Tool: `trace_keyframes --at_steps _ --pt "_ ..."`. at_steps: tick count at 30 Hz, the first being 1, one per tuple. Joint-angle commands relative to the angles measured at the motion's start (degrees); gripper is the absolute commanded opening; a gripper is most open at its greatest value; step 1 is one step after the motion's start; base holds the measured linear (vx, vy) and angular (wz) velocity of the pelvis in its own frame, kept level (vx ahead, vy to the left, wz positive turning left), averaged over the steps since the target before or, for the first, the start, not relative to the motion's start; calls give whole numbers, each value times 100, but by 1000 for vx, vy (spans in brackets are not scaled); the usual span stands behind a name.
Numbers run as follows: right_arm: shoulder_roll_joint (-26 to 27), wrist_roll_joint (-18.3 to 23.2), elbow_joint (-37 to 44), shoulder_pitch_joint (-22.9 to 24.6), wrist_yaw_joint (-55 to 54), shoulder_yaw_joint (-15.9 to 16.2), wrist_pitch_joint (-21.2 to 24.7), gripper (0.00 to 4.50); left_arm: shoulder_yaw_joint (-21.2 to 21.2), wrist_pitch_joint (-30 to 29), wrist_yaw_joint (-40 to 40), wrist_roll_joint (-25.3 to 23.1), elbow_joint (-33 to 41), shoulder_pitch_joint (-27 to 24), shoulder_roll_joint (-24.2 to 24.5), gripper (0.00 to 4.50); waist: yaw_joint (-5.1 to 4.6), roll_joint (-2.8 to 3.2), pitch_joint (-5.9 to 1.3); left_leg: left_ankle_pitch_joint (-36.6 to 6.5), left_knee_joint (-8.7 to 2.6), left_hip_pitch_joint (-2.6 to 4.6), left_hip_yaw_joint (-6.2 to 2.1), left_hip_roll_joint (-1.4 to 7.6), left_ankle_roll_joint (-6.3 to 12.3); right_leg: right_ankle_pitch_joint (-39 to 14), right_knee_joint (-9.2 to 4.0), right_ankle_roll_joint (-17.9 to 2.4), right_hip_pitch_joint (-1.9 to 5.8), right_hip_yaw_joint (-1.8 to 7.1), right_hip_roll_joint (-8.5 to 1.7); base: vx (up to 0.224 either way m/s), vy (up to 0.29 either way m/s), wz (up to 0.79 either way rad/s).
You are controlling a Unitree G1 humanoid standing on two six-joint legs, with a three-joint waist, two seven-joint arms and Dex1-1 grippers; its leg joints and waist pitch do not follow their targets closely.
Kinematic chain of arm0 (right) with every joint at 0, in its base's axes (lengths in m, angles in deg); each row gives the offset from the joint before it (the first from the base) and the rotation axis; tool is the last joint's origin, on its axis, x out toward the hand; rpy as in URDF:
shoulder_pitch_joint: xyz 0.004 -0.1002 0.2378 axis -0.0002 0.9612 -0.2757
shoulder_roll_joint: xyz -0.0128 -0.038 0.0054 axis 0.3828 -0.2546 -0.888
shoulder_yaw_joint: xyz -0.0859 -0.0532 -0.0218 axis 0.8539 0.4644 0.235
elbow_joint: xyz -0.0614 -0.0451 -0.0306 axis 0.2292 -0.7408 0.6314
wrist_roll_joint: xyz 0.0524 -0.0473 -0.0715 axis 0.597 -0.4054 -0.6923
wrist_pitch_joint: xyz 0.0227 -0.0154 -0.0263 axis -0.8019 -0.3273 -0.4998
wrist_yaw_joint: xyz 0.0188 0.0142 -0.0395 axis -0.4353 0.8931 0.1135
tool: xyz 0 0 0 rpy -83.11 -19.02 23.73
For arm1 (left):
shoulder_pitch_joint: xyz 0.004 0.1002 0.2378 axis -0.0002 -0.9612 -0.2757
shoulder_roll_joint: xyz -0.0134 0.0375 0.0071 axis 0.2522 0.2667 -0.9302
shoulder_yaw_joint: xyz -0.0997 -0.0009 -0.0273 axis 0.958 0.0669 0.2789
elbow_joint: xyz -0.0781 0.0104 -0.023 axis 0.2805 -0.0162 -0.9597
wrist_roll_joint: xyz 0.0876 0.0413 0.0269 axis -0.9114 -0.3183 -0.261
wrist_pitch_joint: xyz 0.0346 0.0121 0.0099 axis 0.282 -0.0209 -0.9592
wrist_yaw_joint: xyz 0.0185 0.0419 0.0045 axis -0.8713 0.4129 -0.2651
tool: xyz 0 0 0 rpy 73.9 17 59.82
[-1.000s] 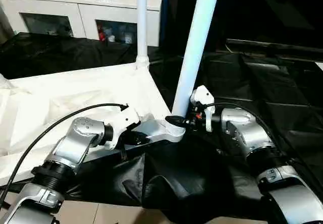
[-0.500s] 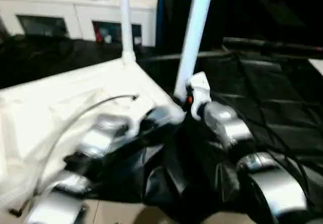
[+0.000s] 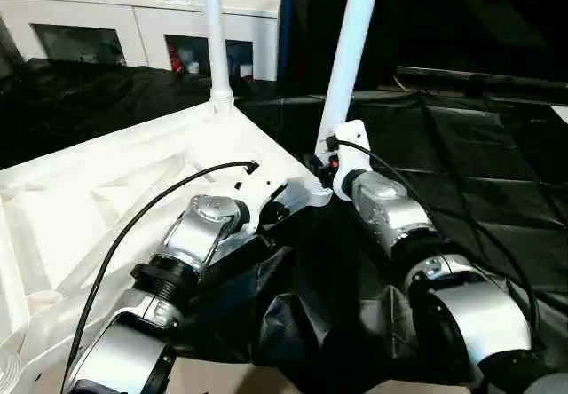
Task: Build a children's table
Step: Insert table leg to table base
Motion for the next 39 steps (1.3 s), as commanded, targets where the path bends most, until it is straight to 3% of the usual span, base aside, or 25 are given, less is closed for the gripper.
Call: trace_keyframes --at_steps 1,10,11,14,15,17,22,23,26,32,39 --pt "487 -35 -719 439 331 248 520 257 71 191 -266 -18 70 297 -120 0 -12 74 -201 -1865 -431 -19 -85 168 -1 -2892 -624 -421 115 358 -499 0 0 0" --pt "455 20 -590 273 611 73 299 334 4 393 58 14 264 177 37 0 -14 95 -211 -1766 -430 -40 -75 172 24 -2711 -613 -516 115 370 -505 0 0 0" --pt "430 20 -558 239 678 57 259 342 -9 439 140 29 308 150 73 0 -15 93 -221 -1611 -436 -76 -76 182 36 -2478 -571 -568 139 374 -496 0 0 0" --pt "333 30 -411 181 938 45 198 367 -42 471 308 58 430 77 175 0 -18 96 -239 -1444 -429 -94 -67 197 43 -2138 -523 -686 163 388 -500 0 0 0" --pt "333 30 -411 181 938 45 198 379 -42 471 308 58 430 77 175 0 -24 139 -243 -1371 -425 -97 -59 203 38 -1900 -502 -765 164 392 -491 0 0 0" --pt "223 -41 -286 146 1073 130 127 389 -58 522 423 79 488 33 241 0 -23 132 -262 -1192 -404 -101 -45 197 58 -1496 -448 -908 182 396 -475 0 0 0" --pt "46 -108 -68 160 1333 204 19 400 -85 591 613 104 575 -37 345 0 -12 131 -323 -579 -342 -154 -26 184 220 -494 -311 -1181 240 389 -456 0 0 0" --pt "-30 -112 31 186 1441 220 9 400 -94 637 703 115 605 -67 395 0 -14 139 -337 -337 -310 -163 -18 182 319 13 -258 -1314 240 388 -435 0 0 0" --pt "-163 -149 205 246 1662 260 -17 400 -108 681 842 128 668 -122 482 0 -4 156 -344 -255 -289 -162 -8 178 418 302 -226 -1436 242 384 -432 0 0 0" --pt "-534 -242 787 502 2325 498 -61 400 -165 775 1219 175 844 -255 708 0 34 151 -320 -429 -281 -172 -2 197 423 -77 -251 -1419 254 386 -452 0 0 0" --pt "-1052 -201 1810 990 3429 849 10 400 -239 978 1994 374 1216 -508 1098 0 93 146 -325 -265 -247 -186 4 191 537 -18 -227 -1353 260 374 -434 0 0 0"
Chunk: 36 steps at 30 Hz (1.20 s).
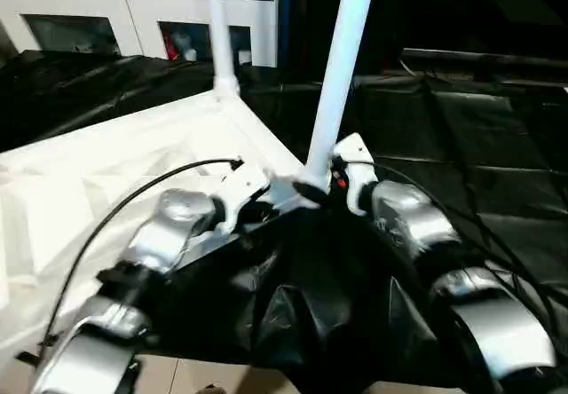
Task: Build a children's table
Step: Insert table leg to table base, then rotate leg to tighten
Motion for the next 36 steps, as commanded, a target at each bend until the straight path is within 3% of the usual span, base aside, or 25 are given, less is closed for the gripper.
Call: trace_keyframes --at_steps 1,6,11,17,24,33,36 --pt "-124 -43 442 130 490 210 44 400 -131 290 422 173 342 -33 82 0 18 11 -398 -314 -259 -23 9 175 543 -71 -271 -1276 425 385 -436 0 0 0" --pt "-395 39 930 385 999 360 135 400 -164 438 936 342 621 -199 320 0 86 22 -403 -297 -252 17 15 186 546 -28 -253 -1296 389 391 -424 0 0 0" --pt "-564 67 1359 604 1318 519 315 400 -177 481 1194 401 738 -299 513 0 83 6 -378 -584 -265 8 8 177 414 -518 -301 -1170 389 397 -440 0 0 0" --pt "-561 131 1565 719 1486 588 415 355 -173 477 1318 446 828 -387 608 0 83 -25 -383 -576 -263 -17 -4 164 355 -702 -304 -1036 399 393 -434 0 0 0" --pt "-533 125 1599 789 1499 630 466 302 -155 452 1333 441 837 -426 627 0 89 -24 -403 -349 -238 -27 -2 153 433 -348 -258 -1119 404 389 -427 0 0 0" --pt "-271 235 1431 830 1127 457 592 277 -98 289 1159 474 885 -533 571 0 72 -34 -393 -461 -242 -24 -7 152 349 -695 -284 -1021 398 392 -433 0 0 0" --pt "90 275 1056 727 327 187 726 276 66 55 526 342 654 -401 339 0 39 -32 -380 -574 -259 -17 -16 148 227 -973 -317 -990 392 392 -450 0 0 0"
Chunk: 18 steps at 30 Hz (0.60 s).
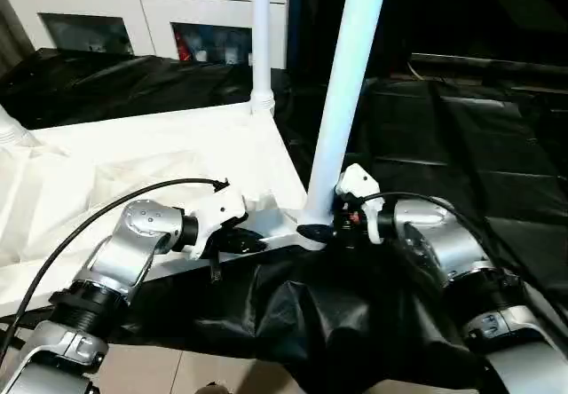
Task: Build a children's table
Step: Rotate leg to tighten
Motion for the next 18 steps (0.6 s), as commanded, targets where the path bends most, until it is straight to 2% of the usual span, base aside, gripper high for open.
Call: trace_keyframes --at_steps 1,3,4,5,6,7,8,11,13,18 --pt "194 106 -266 -91 -438 -74 162 276 94 -73 -334 12 12 195 -214 0 6 -24 -387 -592 -330 -20 -13 133 201 -1041 -408 -930 402 382 -440 0 0 0" --pt "601 13 -817 -268 -1427 -245 175 276 322 -274 -1345 -161 -374 444 -618 0 -34 -17 -365 -683 -344 9 -7 131 123 -1229 -444 -917 358 387 -430 0 0 0" --pt "611 12 -829 -273 -1449 -249 175 276 327 -279 -1366 -164 -381 449 -628 0 -36 -16 -373 -723 -336 27 -3 122 96 -1323 -453 -905 356 387 -438 0 0 0" --pt "909 -2 -1233 -436 -2145 -385 226 276 460 -432 -1974 -220 -570 593 -938 0 -38 -30 -375 -745 -339 22 -2 127 83 -1436 -462 -888 365 388 -455 0 0 0" --pt "1050 1 -1424 -521 -2458 -442 262 276 484 -478 -2188 -243 -626 639 -1078 0 -41 -23 -358 -773 -349 12 -8 121 57 -1587 -494 -820 359 383 -450 0 0 0" --pt "1164 6 -1574 -587 -2685 -480 275 276 480 -497 -2323 -265 -661 670 -1183 0 -38 -22 -372 -776 -347 19 -14 129 42 -1592 -482 -803 362 385 -459 0 0 0" --pt "1345 8 -1757 -678 -2870 -512 224 276 378 -472 -2465 -357 -695 709 -1315 0 -55 -43 -371 -740 -355 3 -19 128 33 -1550 -478 -791 363 385 -452 0 0 0" --pt "1538 -39 -1911 -774 -2960 -484 110 276 211 -395 -2509 -460 -720 731 -1448 0 -46 -33 -379 -711 -344 -4 -11 121 121 -1279 -454 -790 361 400 -446 0 0 0" --pt "1619 -14 -1952 -804 -2943 -509 88 332 141 -333 -2469 -486 -723 727 -1476 0 -47 -28 -380 -730 -341 -11 -9 119 155 -1276 -458 -775 366 398 -448 0 0 0" --pt "1678 16 -2105 -942 -2817 -615 -96 384 97 -118 -2298 -502 -730 695 -1401 0 -79 -20 -364 -995 -362 1 -23 120 113 -1651 -501 -715 348 390 -452 0 0 0"
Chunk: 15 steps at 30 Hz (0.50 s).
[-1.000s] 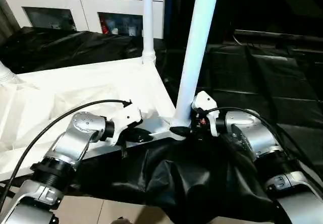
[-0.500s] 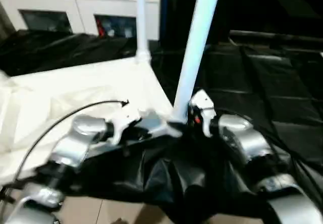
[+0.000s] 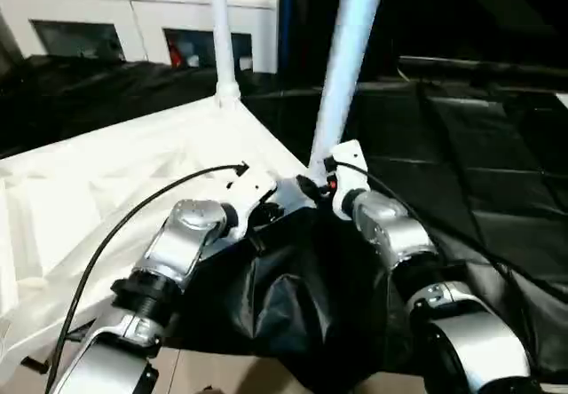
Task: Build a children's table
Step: Rotate leg to tighten
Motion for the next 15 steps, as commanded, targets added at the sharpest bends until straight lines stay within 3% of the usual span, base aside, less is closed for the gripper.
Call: trace_keyframes --at_steps 1,4,11,13,15 --pt "460 65 -302 12 474 277 14 391 -85 313 -94 58 99 132 -139 0 14 -7 -350 -1052 -374 -21 -24 130 124 -1762 -502 -741 329 355 -457 0 0 0" --pt "270 65 -238 38 677 266 -234 406 -129 420 294 98 270 2 27 0 7 -7 -363 -1004 -369 -31 -28 136 139 -1685 -489 -750 337 361 -465 0 0 0" --pt "-466 -84 370 381 1893 594 -436 406 -168 542 1251 428 678 -288 481 0 25 10 -406 -499 -317 -49 -5 145 412 -551 -341 -1124 368 371 -434 0 0 0" --pt "-584 -117 467 433 2060 664 -478 406 -169 594 1389 484 719 -315 544 0 28 6 -394 -524 -321 -48 -3 140 441 -537 -349 -1178 371 361 -418 0 0 0" --pt "-1026 -170 813 610 2738 812 -632 406 -161 725 1954 659 871 -412 808 0 42 0 -383 -645 -318 -50 5 145 441 -774 -378 -1118 377 367 -435 0 0 0"
